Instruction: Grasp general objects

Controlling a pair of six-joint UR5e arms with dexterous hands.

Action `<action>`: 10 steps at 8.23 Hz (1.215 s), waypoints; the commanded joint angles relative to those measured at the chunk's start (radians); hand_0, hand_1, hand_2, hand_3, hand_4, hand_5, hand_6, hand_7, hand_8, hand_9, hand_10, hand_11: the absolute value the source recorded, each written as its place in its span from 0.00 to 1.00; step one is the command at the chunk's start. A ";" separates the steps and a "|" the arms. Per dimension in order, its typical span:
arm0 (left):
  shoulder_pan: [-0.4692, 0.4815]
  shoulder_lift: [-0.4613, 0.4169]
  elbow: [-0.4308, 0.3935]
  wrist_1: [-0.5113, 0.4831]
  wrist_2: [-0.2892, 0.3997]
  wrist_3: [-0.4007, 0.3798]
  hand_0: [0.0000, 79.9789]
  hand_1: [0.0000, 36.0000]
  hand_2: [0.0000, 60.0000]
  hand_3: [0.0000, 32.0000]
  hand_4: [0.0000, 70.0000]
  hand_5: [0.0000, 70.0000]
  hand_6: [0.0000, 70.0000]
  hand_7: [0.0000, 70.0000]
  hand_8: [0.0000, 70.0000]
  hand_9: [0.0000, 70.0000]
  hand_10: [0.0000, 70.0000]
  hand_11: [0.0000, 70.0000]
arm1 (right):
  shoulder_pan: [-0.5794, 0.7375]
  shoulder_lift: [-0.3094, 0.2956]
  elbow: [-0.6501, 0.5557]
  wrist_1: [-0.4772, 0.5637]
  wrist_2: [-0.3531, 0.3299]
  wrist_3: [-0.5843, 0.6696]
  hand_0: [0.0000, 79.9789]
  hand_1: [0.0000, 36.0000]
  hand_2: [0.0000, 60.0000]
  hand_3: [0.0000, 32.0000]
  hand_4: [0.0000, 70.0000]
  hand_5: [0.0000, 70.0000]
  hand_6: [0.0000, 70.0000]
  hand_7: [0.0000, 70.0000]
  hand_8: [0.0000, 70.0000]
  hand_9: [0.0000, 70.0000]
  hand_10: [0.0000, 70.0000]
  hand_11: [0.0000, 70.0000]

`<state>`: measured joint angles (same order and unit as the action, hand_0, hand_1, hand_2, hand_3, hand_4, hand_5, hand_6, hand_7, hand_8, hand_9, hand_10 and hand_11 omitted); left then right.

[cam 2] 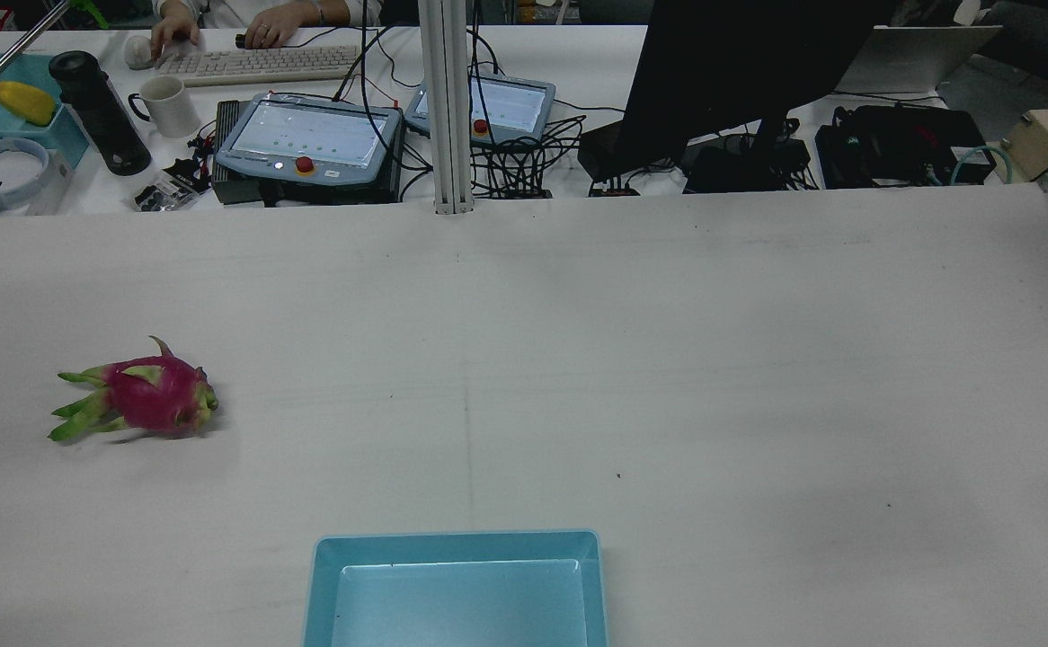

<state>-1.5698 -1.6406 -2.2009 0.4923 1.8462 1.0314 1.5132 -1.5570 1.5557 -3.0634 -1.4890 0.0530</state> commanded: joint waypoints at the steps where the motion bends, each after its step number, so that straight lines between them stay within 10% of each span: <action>1: -0.016 -0.010 0.021 -0.005 0.001 -0.011 0.66 0.52 0.04 0.12 0.03 0.00 0.00 0.01 0.00 0.00 0.00 0.00 | -0.001 0.000 0.000 0.000 0.000 -0.001 0.00 0.00 0.00 0.00 0.00 0.00 0.00 0.00 0.00 0.00 0.00 0.00; 3: -0.083 -0.045 0.015 0.002 0.001 -0.021 0.67 0.56 0.05 0.31 0.00 0.00 0.00 0.00 0.00 0.00 0.00 0.00 | -0.001 0.002 0.000 0.000 0.000 -0.001 0.00 0.00 0.00 0.00 0.00 0.00 0.00 0.00 0.00 0.00 0.00 0.00; 4: -0.088 -0.042 0.010 0.000 0.001 -0.022 0.67 0.56 0.04 0.18 0.00 0.00 0.00 0.00 0.00 0.00 0.00 0.00 | -0.001 0.000 0.000 0.000 0.000 -0.001 0.00 0.00 0.00 0.00 0.00 0.00 0.00 0.00 0.00 0.00 0.00 0.00; 10: -0.082 -0.035 0.015 0.005 0.002 -0.013 0.67 0.55 0.06 0.20 0.01 0.00 0.00 0.02 0.00 0.00 0.00 0.00 | 0.001 0.000 0.000 0.000 0.000 0.001 0.00 0.00 0.00 0.00 0.00 0.00 0.00 0.00 0.00 0.00 0.00 0.00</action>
<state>-1.6501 -1.6781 -2.1874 0.4944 1.8468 1.0151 1.5132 -1.5570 1.5554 -3.0633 -1.4891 0.0532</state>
